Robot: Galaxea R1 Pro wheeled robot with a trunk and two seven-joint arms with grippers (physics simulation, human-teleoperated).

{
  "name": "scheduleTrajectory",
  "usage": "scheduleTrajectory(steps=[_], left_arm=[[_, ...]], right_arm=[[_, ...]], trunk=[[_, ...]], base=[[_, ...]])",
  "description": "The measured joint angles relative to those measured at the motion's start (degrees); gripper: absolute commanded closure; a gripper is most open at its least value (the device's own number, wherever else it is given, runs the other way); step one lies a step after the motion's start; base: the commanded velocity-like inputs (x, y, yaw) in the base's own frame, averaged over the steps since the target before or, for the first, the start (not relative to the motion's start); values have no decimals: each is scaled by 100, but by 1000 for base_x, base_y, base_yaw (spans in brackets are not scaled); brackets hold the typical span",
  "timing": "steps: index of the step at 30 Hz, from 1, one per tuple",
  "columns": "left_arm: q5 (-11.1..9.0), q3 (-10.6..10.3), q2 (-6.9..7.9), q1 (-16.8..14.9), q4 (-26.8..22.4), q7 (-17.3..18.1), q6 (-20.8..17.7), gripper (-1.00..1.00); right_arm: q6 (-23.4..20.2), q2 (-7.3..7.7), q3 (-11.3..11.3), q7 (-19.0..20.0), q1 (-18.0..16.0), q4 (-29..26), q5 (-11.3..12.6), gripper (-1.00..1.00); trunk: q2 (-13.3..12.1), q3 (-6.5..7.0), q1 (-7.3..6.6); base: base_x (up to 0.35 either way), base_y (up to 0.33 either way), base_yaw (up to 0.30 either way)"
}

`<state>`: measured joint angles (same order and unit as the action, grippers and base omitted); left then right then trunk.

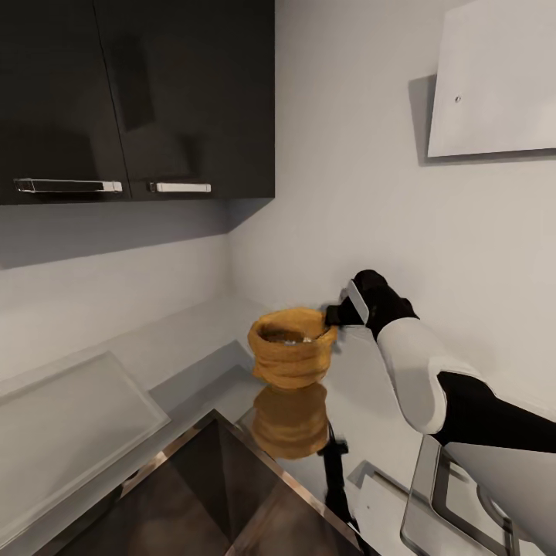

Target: In the kitchen, take the popcorn bag from the countertop, put it into the microwave, and heat it until the popcorn is cooked so the cooked popcorn ends up inside the bag.

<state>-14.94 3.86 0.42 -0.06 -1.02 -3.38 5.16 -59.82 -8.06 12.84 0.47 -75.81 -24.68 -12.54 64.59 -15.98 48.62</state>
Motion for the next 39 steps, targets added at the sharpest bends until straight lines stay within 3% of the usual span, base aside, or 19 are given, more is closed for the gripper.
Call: scheduleTrajectory(steps=[6, 14, 39], left_arm=[[2, 0, -5, 0, 0, -1, 0, -100], [12, -6, -6, 4, -5, 13, 9, -100], [1, -16, -52, 3, 10, -50, 17, -100]], right_arm=[[-1, -8, 0, 31, 1, -556, 3, 100], [-1, -7, -1, 32, 1, -619, -2, 100], [-1, -20, -18, 8, 2, -623, -15, 100]], trunk=[[0, 0, 0], [0, 0, 0], [-1, 0, 3]], base=[[0, 0, 0], [-5, 0, 0], [-340, 0, 0]])
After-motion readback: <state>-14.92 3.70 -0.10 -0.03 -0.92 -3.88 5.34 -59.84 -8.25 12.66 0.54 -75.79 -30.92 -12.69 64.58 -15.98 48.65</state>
